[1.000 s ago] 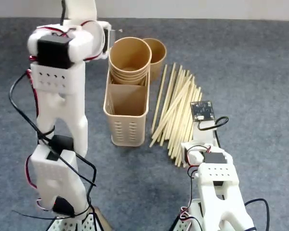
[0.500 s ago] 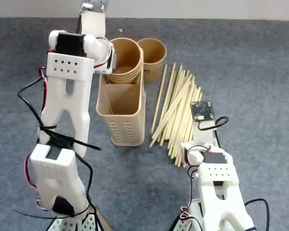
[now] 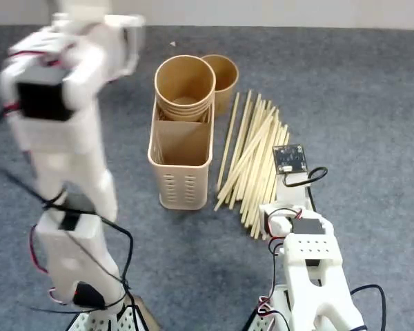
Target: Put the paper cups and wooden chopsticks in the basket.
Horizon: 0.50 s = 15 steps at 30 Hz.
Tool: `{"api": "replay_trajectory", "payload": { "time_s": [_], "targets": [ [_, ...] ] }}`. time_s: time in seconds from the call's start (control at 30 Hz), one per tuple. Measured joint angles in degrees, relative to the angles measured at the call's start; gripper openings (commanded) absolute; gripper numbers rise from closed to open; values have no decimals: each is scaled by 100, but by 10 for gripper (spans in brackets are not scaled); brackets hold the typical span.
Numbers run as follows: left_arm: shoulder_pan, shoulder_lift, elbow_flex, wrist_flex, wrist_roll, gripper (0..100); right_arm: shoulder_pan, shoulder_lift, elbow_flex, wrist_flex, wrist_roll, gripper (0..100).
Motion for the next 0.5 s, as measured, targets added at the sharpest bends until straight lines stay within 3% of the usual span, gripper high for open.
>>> {"api": "replay_trajectory", "payload": {
  "time_s": [0.1, 0.2, 0.37, 0.5],
  "targets": [
    [-703, -26, 589, 141, 0, 161, 0, 0, 0, 0, 0, 4],
    [-1160, -26, 1996, 158, 0, 164, 0, 0, 0, 0, 0, 4],
    [-1178, -18, 4870, 53, 0, 165, 0, 0, -26, 18, 0, 15],
    [-1143, -18, 7015, -1002, 0, 165, 0, 0, -712, 484, 0, 35]
  ]
}}
